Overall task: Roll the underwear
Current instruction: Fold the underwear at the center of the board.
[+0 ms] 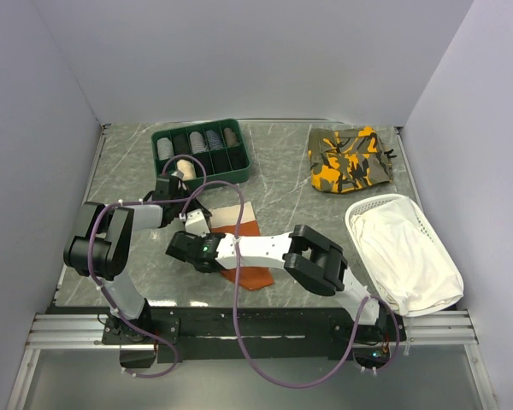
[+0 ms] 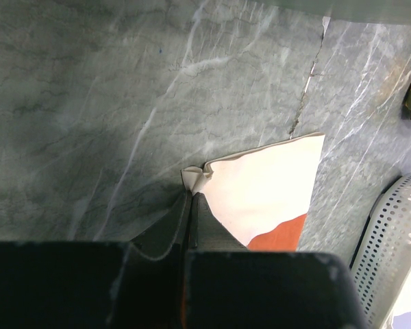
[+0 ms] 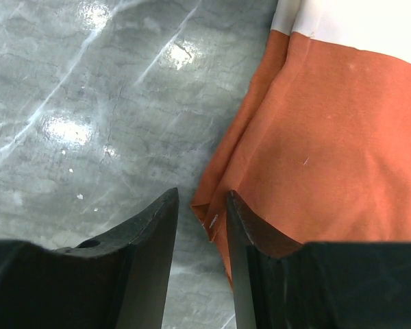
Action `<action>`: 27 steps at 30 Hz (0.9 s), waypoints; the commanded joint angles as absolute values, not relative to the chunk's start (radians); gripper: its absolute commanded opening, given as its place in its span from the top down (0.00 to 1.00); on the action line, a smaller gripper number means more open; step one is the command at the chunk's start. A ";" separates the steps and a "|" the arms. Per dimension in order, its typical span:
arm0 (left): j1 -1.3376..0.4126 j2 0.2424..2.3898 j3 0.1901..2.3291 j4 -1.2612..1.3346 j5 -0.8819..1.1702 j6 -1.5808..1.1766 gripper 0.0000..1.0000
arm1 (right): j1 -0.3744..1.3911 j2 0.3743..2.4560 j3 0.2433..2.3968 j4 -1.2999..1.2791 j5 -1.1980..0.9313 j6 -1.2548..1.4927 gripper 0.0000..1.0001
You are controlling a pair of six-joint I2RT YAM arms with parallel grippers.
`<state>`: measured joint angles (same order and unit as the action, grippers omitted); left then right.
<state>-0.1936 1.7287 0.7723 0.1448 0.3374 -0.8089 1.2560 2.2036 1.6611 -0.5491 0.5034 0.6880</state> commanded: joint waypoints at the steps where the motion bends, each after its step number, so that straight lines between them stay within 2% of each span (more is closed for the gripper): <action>1: -0.189 1.738 0.750 0.074 0.313 -0.785 0.99 | 1.247 2.218 1.686 -0.571 0.499 0.713 0.59; 11: -0.189 1.733 0.749 0.068 0.307 -0.782 0.99 | 1.227 2.214 1.655 -0.569 0.459 0.736 0.66; 19: -0.187 1.729 0.749 0.064 0.304 -0.782 0.99 | 1.218 2.221 1.649 -0.566 0.442 0.738 0.81; 21: -0.187 1.727 0.746 0.064 0.299 -0.784 0.99 | 1.218 2.218 1.647 -0.561 0.442 0.733 0.90; 23: -0.187 1.717 0.742 0.063 0.292 -0.788 0.99 | 1.218 2.200 1.637 -0.537 0.442 0.723 0.93; 24: -0.186 1.707 0.741 0.058 0.285 -0.790 0.99 | 1.218 2.189 1.626 -0.525 0.440 0.713 0.99; 27: -0.179 1.663 0.730 0.048 0.269 -0.799 0.99 | 1.220 2.128 1.572 -0.465 0.431 0.695 1.00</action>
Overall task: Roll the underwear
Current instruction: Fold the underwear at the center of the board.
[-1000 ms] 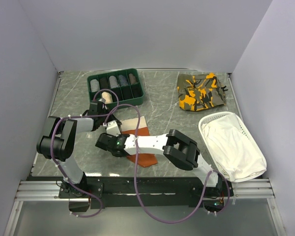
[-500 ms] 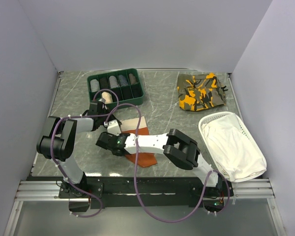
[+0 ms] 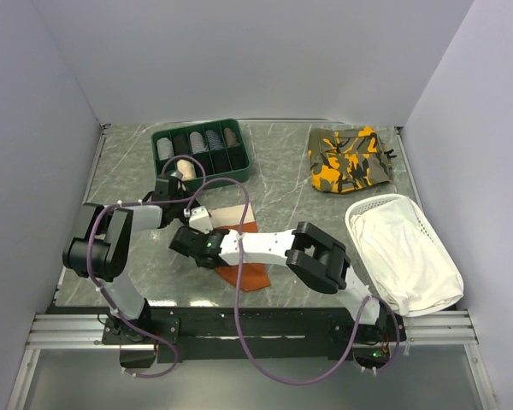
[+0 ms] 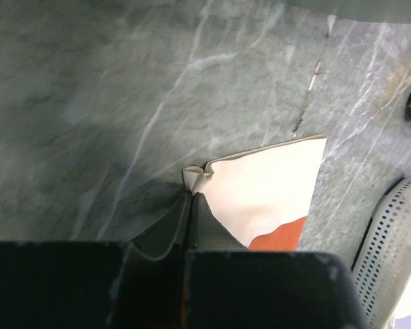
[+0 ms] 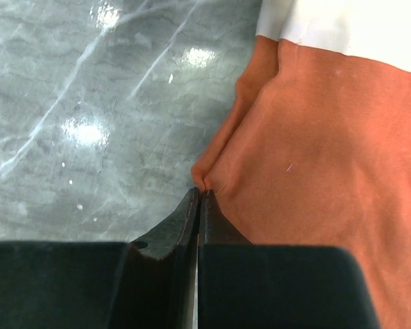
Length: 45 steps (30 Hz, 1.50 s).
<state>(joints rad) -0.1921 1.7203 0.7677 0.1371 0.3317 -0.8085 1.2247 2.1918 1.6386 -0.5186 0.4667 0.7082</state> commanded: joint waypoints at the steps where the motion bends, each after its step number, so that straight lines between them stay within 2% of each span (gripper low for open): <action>1: -0.178 1.648 0.729 0.034 0.252 -0.802 0.99 | 1.220 2.109 1.540 -0.448 0.425 0.692 1.00; 13: -0.153 1.361 0.641 -0.104 0.124 -0.851 0.99 | 1.220 1.846 1.324 -0.266 0.215 0.607 1.00; 22: -0.153 1.258 0.586 -0.164 0.097 -0.854 0.99 | 1.216 1.766 1.235 -0.199 0.129 0.615 1.00; 34: -0.160 1.238 0.664 -0.227 0.106 -0.834 0.99 | 1.170 1.672 1.056 -0.081 0.121 0.718 1.00; 45: -0.239 1.310 0.767 -0.248 0.066 -0.847 0.99 | 1.124 1.632 0.947 -0.002 0.117 0.788 1.00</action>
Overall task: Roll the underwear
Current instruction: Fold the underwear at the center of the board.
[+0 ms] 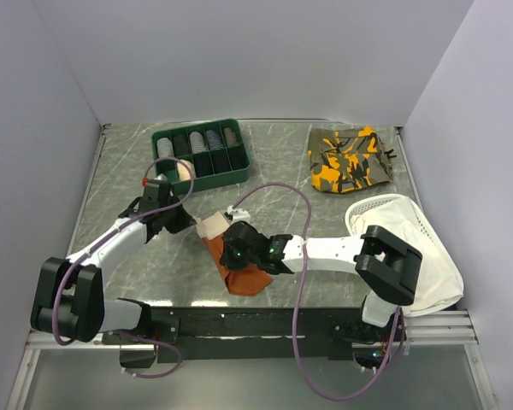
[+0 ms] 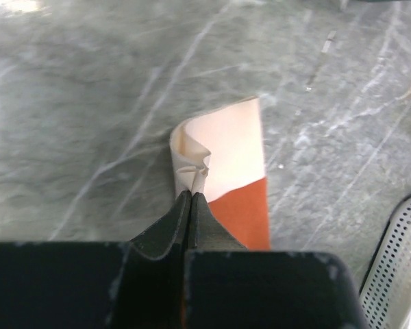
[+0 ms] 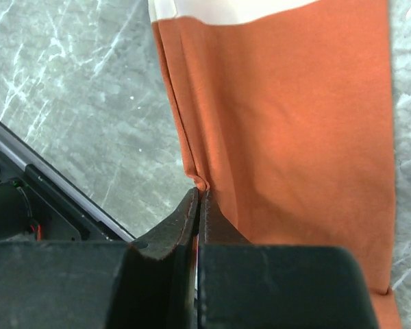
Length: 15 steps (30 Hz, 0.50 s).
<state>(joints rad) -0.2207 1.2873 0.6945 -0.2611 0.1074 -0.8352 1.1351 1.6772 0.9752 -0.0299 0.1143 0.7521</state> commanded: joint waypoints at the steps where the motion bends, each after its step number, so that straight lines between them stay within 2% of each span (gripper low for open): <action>1: -0.250 1.318 0.775 -0.252 0.064 -0.848 0.99 | 1.123 1.626 0.939 -0.002 0.118 0.796 1.00; 15: -0.344 1.463 0.925 -0.291 0.003 -0.857 0.99 | 1.085 1.552 0.790 0.132 0.117 0.831 1.00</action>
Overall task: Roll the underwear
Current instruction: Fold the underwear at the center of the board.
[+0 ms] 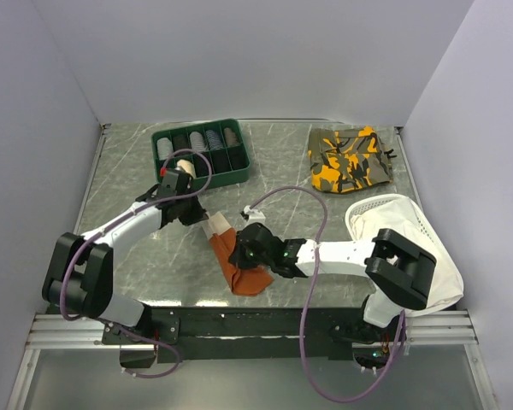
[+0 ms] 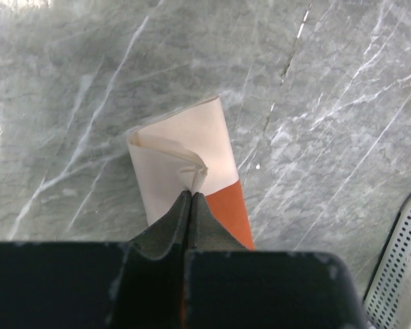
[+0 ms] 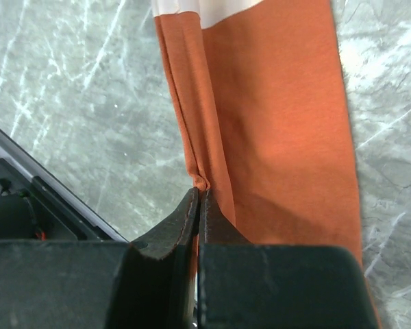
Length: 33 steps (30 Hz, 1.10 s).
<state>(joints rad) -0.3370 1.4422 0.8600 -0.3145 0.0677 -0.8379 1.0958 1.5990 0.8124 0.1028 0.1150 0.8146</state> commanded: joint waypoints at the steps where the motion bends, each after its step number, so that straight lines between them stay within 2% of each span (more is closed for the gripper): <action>1: -0.348 1.471 0.937 -0.293 0.003 -0.856 0.99 | 1.081 1.551 0.787 0.136 0.117 0.837 1.00; 22: -0.413 1.706 1.104 -0.336 -0.041 -0.858 0.99 | 0.991 1.585 0.706 0.202 0.086 0.891 1.00; 33: -0.420 1.759 1.158 -0.350 -0.051 -0.853 0.99 | 0.973 1.612 0.695 0.199 0.103 0.917 1.00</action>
